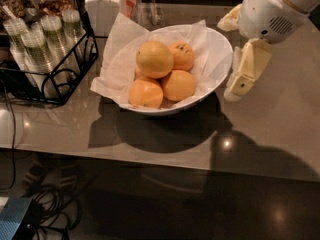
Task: Pick orange from white bowl
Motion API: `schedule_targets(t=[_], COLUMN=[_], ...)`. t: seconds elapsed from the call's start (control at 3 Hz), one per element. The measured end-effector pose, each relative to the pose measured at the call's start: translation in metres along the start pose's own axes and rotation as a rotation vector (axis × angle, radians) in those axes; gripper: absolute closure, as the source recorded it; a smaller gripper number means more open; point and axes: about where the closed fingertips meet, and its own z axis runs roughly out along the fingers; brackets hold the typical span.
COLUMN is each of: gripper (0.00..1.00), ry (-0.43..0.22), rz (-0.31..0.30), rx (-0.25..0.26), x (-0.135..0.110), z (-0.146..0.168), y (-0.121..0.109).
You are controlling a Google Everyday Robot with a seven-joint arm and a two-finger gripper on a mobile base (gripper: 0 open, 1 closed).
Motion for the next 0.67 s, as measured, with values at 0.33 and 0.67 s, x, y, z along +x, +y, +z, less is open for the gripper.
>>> schedule_targets(t=[0.33,0.67], gripper=[0.0,0.0], ry=[-0.065,-0.068], rz=[-0.033,-0.035], rx=[-0.061,-0.05], x=[-0.0242,-0.0262], z=[0.0148,0.0142], y=[-0.0149,-0.0167])
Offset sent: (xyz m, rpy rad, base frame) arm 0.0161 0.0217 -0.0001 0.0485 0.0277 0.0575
